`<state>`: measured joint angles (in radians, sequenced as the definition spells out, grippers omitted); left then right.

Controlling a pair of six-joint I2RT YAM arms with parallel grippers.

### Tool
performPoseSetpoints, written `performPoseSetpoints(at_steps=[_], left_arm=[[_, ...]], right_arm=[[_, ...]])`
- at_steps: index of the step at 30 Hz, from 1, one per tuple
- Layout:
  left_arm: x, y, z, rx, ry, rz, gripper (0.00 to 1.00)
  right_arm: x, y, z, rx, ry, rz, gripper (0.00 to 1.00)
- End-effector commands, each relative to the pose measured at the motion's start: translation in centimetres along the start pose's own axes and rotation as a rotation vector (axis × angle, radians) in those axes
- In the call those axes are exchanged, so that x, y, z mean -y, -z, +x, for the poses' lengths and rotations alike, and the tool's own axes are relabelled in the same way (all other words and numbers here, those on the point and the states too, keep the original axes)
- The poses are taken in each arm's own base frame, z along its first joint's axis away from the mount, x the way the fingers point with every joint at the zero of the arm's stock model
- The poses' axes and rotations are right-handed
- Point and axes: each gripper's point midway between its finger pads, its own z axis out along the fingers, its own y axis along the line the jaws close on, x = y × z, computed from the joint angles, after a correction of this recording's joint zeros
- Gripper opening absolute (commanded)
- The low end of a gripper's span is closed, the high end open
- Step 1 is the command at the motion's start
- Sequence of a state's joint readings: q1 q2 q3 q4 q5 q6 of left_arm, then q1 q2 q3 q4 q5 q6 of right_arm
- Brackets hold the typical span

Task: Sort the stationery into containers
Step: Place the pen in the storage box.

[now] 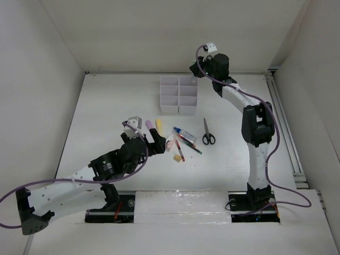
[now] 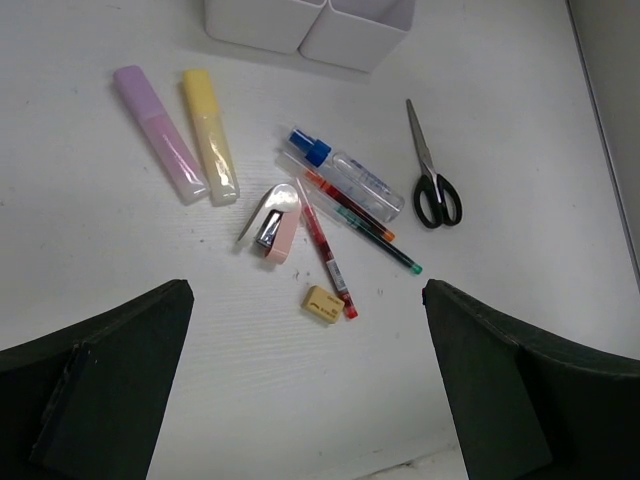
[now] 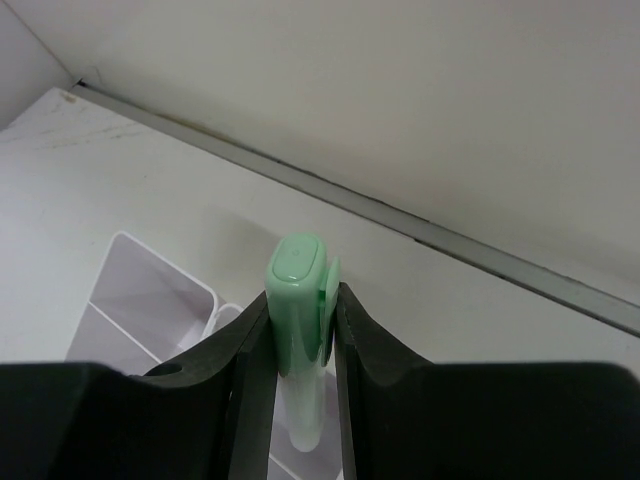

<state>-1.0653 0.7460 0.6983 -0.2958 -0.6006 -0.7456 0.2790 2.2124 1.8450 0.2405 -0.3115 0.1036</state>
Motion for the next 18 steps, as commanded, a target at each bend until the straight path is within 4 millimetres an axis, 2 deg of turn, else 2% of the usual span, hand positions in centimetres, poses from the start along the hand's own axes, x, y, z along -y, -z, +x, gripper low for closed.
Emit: performPoseSetpoints(at_steps=[1, 2, 4, 6, 7, 8, 9, 10, 11, 12, 16, 17, 18], left_arm=[[0.0, -0.1, -0.7, 0.028, 0.003, -0.01, 1.0], [-0.3, -0.3, -0.5, 0.027, 0.004, -0.029, 1.0], [-0.6, -0.2, -0.8, 0.031, 0.021, -0.059, 1.0], [-1.2, 0.0, -1.1, 0.041, 0.027, -0.092, 1.0], [-1.3, -0.1, -0.7, 0.032, 0.038, -0.103, 1.0], [-1.6, -0.2, -0.8, 0.041, 0.046, -0.119, 1.0], [-1.8, -0.1, -0.8, 0.044, 0.049, -0.13, 1.0], [-2.3, -0.3, -0.7, 0.04, 0.041, -0.151, 1.0], [-2.5, -0.4, -0.8, 0.045, 0.059, -0.158, 1.0], [-2.8, -0.7, -0.9, 0.044, 0.074, -0.177, 1.0], [-3.0, -1.9, 0.5, 0.02, 0.069, -0.209, 1.0], [-3.0, -2.2, 0.4, 0.025, 0.069, -0.225, 1.0], [-2.8, -2.6, 0.3, 0.029, 0.076, -0.241, 1.0]], right_arm=[[-0.8, -0.6, -1.0, 0.039, 0.032, -0.049, 0.04], [-1.0, -0.6, -1.2, 0.048, 0.035, -0.06, 0.07], [-0.8, -0.5, 0.1, 0.026, 0.028, -0.057, 0.15], [-1.3, -0.5, 0.6, 0.03, 0.031, -0.085, 0.33], [-1.7, 0.1, 0.4, 0.036, 0.034, -0.097, 0.5], [-2.2, 0.4, -0.5, 0.068, 0.031, -0.115, 0.6], [-2.8, 0.9, -1.0, 0.085, 0.03, -0.139, 0.8], [-3.0, 1.5, -0.1, 0.078, 0.029, -0.148, 0.97], [-4.4, 2.3, -2.1, 0.117, 0.033, -0.172, 0.99], [-4.7, 2.9, -3.2, 0.145, 0.031, -0.177, 1.0], [-6.8, 5.9, -6.3, 0.213, 0.037, -0.15, 1.0], [-6.8, 6.7, -5.8, 0.203, 0.022, -0.134, 1.0], [-7.9, 8.3, -8.2, 0.244, 0.025, -0.137, 1.0]])
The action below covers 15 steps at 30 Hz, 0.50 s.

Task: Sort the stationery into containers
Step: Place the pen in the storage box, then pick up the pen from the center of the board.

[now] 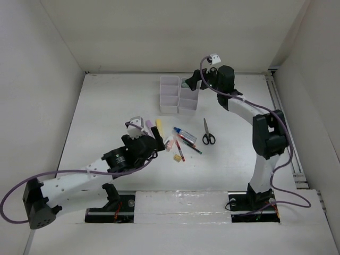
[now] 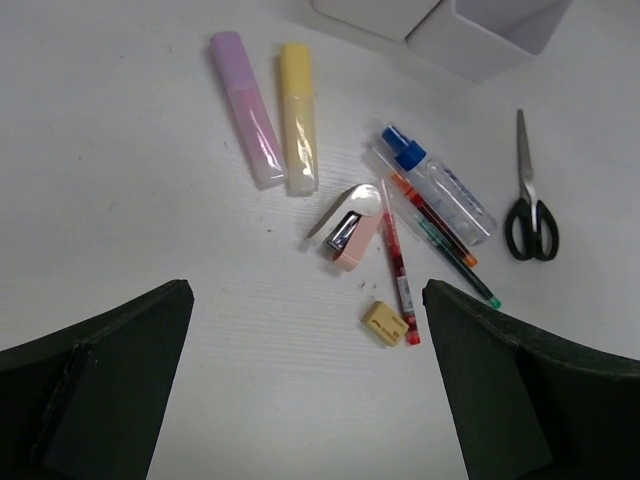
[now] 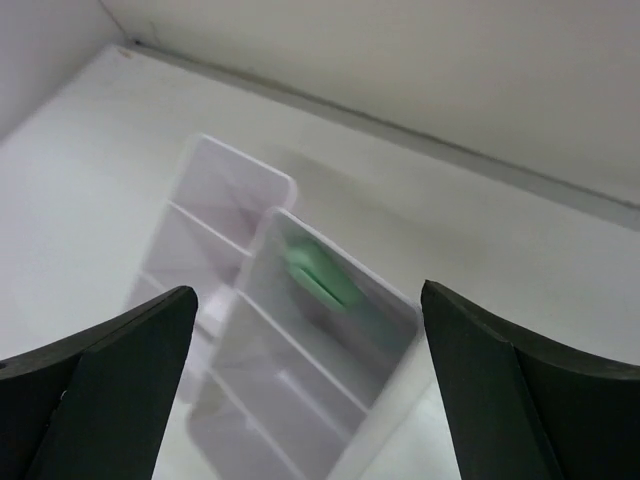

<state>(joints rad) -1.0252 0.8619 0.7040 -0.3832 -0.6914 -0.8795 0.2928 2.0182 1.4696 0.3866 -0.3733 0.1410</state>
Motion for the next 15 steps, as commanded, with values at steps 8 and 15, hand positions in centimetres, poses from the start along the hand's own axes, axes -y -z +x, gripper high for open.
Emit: performPoseSetpoints(at_steps=[8, 15], left_arm=[[0.0, -6.6, 2.2, -0.074, 0.015, -0.302, 1.0], [-1.6, -10.0, 3.4, -0.133, 0.061, -0.4, 1.0]], right_arm=[[-7.0, 10.8, -15.1, 0.293, 0.083, 0.149, 1.0], [-4.4, 11.1, -15.0, 0.233, 0.079, 0.134, 1.0]])
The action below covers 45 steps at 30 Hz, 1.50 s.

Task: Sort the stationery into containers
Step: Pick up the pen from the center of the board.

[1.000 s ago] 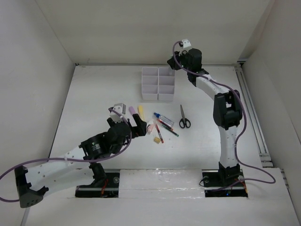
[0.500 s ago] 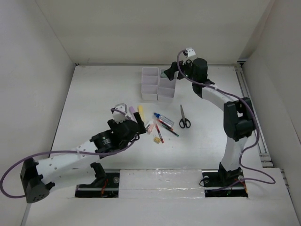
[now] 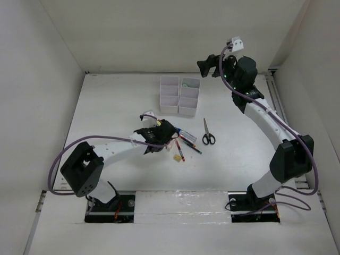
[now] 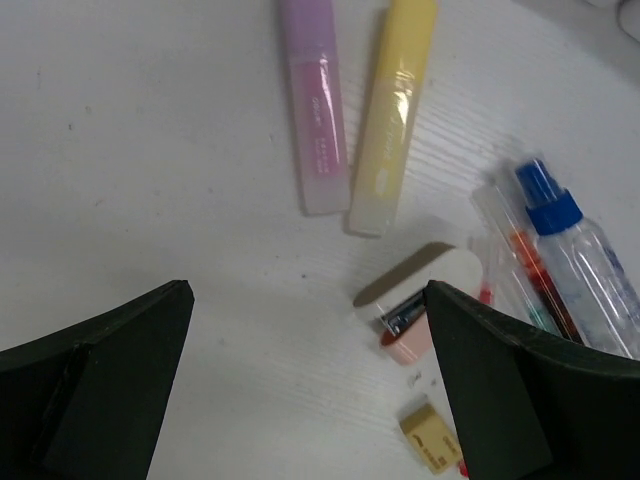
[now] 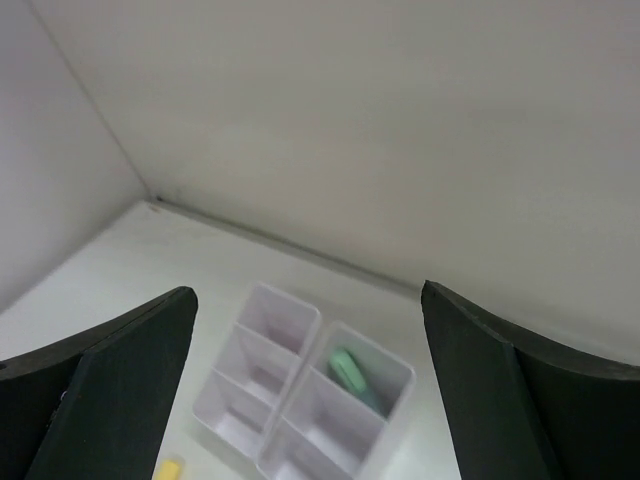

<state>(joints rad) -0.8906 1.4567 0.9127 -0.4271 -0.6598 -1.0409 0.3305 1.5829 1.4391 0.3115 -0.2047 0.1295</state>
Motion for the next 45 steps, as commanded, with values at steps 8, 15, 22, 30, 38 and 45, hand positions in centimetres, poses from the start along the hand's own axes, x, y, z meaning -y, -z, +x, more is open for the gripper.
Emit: performPoseSetpoints(at_steps=[8, 15, 22, 30, 38, 45], left_arm=[[0.2, -3.3, -3.7, 0.017, 0.114, -0.077, 0.96], [-1.7, -6.2, -4.1, 0.0, 0.113, -0.196, 0.86], [-1.6, -8.1, -2.3, -0.036, 0.089, -0.233, 0.85], [-2.6, -9.2, 0.1, -0.103, 0.069, -0.269, 0.63], [-4.1, -9.6, 1.9, -0.153, 0.079, -0.287, 0.04], [-5.7, -6.1, -1.8, -0.057, 0.129, -0.248, 0.0]], right_arm=[[-1.6, 4.2, 3.6, -0.122, -0.03, -0.032, 1.0], [-3.7, 5.2, 4.9, -0.146, -0.067, -0.09, 1.0], [-5.0, 5.6, 5.0, -0.151, -0.079, -0.121, 1.0], [-6.3, 6.7, 3.4, -0.119, -0.083, -0.145, 1.0], [-7.3, 8.6, 1.7, -0.092, -0.098, -0.158, 1.0], [-8.9, 10.6, 2.1, -0.124, -0.152, -0.257, 1.0]])
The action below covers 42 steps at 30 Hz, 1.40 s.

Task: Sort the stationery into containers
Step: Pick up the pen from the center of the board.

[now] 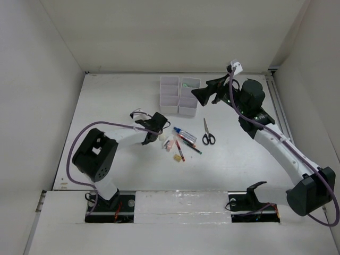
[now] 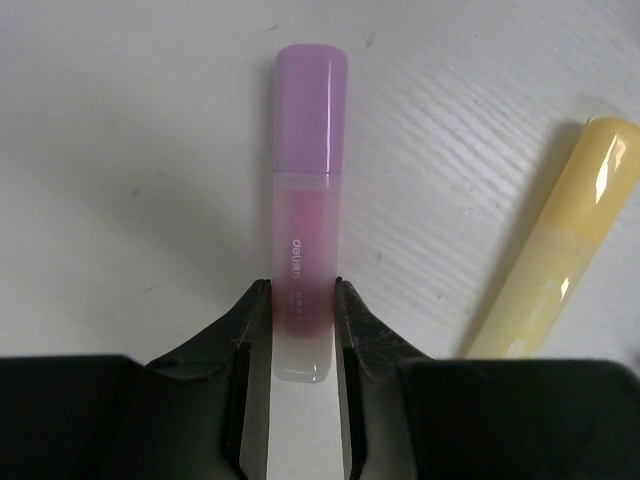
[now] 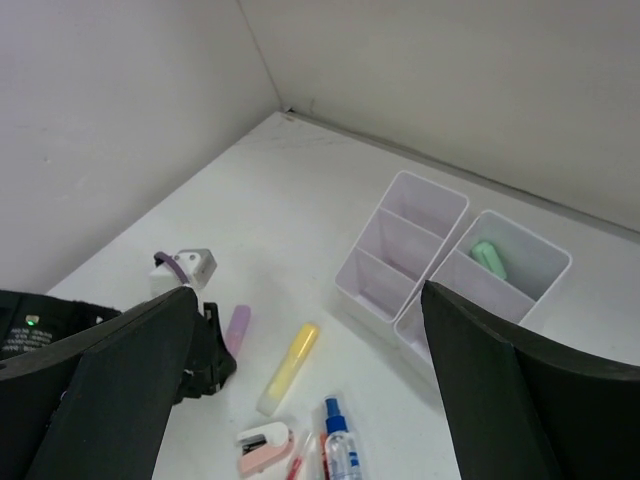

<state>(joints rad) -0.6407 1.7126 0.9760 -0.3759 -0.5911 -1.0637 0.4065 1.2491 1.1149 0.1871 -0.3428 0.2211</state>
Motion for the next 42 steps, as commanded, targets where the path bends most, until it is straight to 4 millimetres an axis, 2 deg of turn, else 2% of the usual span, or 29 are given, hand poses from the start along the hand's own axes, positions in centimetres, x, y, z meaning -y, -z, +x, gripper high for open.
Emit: performPoseSetpoints(at_steps=[1, 3, 4, 7, 8, 10, 12, 14, 16, 17, 18, 22, 24, 27, 31, 33, 35, 36, 39, 42], left_arm=[[-1.1, 4.3, -2.8, 0.068, 0.019, 0.068, 0.0], [-0.8, 6.2, -3.6, 0.107, -0.003, 0.13, 0.0], [-0.3, 8.2, -4.5, 0.138, -0.001, 0.193, 0.0], [0.3, 11.6, -5.8, 0.211, -0.034, 0.281, 0.0], [0.6, 13.6, -5.7, 0.228, -0.036, 0.339, 0.0], [0.9, 15.9, -6.2, 0.263, -0.056, 0.403, 0.0], [2.0, 19.8, -6.6, 0.309, -0.05, 0.54, 0.0], [2.3, 21.3, -5.9, 0.34, -0.133, 0.624, 0.0], [2.8, 23.7, -6.5, 0.358, -0.114, 0.744, 0.0], [2.7, 23.9, -6.4, 0.361, -0.137, 0.772, 0.0], [2.7, 25.2, -6.6, 0.354, -0.127, 0.842, 0.0], [2.8, 27.6, -6.7, 0.366, -0.136, 0.985, 0.0], [3.1, 27.9, -5.8, 0.345, -0.181, 1.026, 0.0], [3.5, 28.7, -5.4, 0.347, -0.213, 1.082, 0.0], [4.0, 29.4, -5.0, 0.34, -0.224, 1.135, 0.0], [4.1, 29.8, -5.1, 0.339, -0.22, 1.151, 0.0], [4.2, 29.9, -5.3, 0.353, -0.223, 1.157, 0.0], [4.0, 29.8, -5.2, 0.353, -0.223, 1.157, 0.0], [3.8, 29.9, -5.5, 0.363, -0.21, 1.152, 0.0], [3.7, 29.7, -5.8, 0.373, -0.202, 1.137, 0.0]], right_arm=[[-2.1, 1.3, -1.2, 0.028, -0.02, -0.083, 1.0], [-2.7, 2.2, -1.2, 0.033, -0.026, -0.101, 1.0], [-3.2, 2.5, -1.5, 0.039, -0.021, -0.118, 1.0], [-4.8, 3.4, -1.0, 0.024, -0.039, -0.176, 1.0], [-5.8, 3.6, -0.3, 0.009, -0.055, -0.206, 1.0], [-6.8, 3.7, 0.7, -0.005, -0.082, -0.233, 1.0], [-8.5, 3.8, 0.6, 0.026, -0.092, -0.275, 1.0], [-9.5, 3.5, 0.7, 0.044, -0.135, -0.304, 1.0], [-11.1, 3.0, 0.8, 0.042, -0.163, -0.339, 1.0], [-11.4, 2.4, 1.4, 0.02, -0.18, -0.348, 1.0], [-11.6, 2.0, 1.6, 0.025, -0.184, -0.337, 1.0], [-13.9, 1.2, 1.5, 0.036, -0.197, -0.377, 1.0], [-14.5, 0.5, 1.5, 0.036, -0.208, -0.395, 1.0], [-15.8, -0.3, 2.0, 0.023, -0.219, -0.433, 1.0], [-16.1, -1.5, 3.4, 0.002, -0.263, -0.415, 1.0], [-16.2, -1.9, 3.2, 0.02, -0.276, -0.424, 1.0], [-16.4, -2.4, 4.4, -0.006, -0.298, -0.425, 0.98], [-16.4, -2.6, 4.7, -0.018, -0.315, -0.422, 0.95], [-16.3, -3.1, 5.6, -0.037, -0.342, -0.416, 0.73], [-16.2, -3.3, 5.8, -0.037, -0.342, -0.416, 0.32]])
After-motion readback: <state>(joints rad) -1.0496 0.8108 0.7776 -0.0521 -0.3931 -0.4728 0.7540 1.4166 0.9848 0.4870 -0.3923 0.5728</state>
